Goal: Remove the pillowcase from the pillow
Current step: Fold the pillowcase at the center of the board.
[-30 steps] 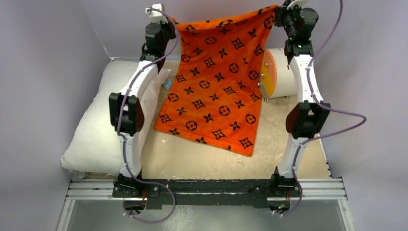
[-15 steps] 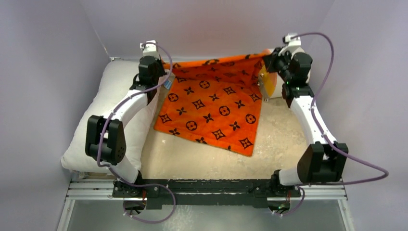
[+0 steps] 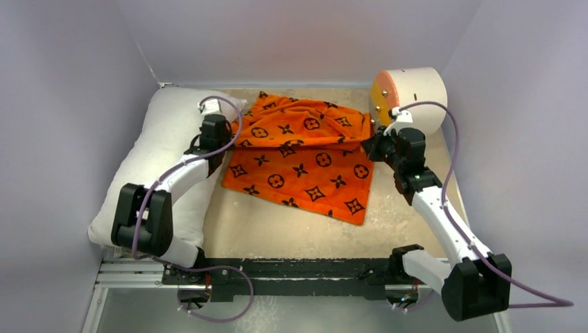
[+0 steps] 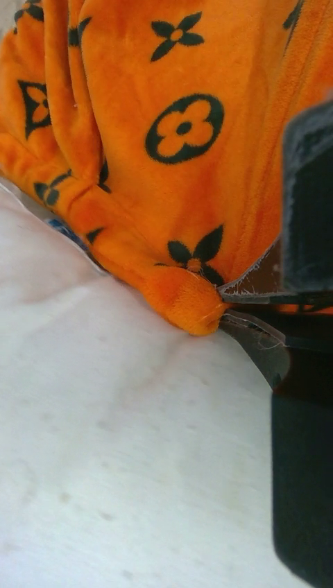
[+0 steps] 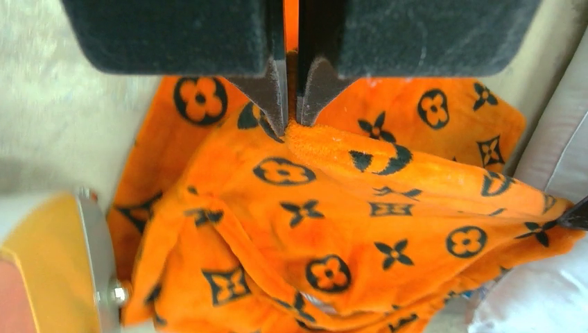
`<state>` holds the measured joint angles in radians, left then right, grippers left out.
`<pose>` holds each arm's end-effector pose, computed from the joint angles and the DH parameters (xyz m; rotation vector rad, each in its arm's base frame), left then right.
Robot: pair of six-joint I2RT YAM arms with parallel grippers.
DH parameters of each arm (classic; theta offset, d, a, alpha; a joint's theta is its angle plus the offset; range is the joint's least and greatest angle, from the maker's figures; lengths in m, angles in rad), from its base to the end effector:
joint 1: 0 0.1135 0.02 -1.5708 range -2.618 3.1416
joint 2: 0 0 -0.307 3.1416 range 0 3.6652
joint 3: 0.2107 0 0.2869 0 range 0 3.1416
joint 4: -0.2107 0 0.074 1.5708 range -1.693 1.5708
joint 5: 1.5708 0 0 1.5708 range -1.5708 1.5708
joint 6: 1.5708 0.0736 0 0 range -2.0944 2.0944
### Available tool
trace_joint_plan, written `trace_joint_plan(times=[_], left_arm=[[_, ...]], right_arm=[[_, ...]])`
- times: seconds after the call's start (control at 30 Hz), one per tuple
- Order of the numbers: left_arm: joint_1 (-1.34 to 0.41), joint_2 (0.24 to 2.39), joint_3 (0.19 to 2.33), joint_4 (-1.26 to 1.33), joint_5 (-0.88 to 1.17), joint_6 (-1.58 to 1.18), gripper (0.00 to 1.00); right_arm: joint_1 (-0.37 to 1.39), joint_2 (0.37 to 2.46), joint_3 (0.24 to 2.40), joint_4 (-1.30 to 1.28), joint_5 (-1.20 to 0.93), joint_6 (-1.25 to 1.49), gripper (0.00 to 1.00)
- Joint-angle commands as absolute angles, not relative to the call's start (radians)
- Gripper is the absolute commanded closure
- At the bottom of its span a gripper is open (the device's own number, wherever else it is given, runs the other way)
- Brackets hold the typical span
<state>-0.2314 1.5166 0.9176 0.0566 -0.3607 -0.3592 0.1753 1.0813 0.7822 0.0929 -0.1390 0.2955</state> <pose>0.3868 -0.0645 0.2377 -0.3439 2.0462 0.0207 0.2988 0.0633 0.3290 0.0065 1.7984 0.4618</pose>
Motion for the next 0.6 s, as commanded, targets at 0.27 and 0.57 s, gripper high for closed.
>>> trace_joint_plan(times=[0.27, 0.57], left_arm=[[-0.294, 1.298, 0.729, -0.049, -0.312, -0.539, 1.0], [-0.328, 1.33, 0.656, -0.093, -0.297, -0.631, 1.0]], right_arm=[[0.175, 0.83, 0.688, -0.332, 0.034, 0.622, 1.0], [0.176, 0.813, 0.717, -0.531, 0.168, 0.766, 1.0]])
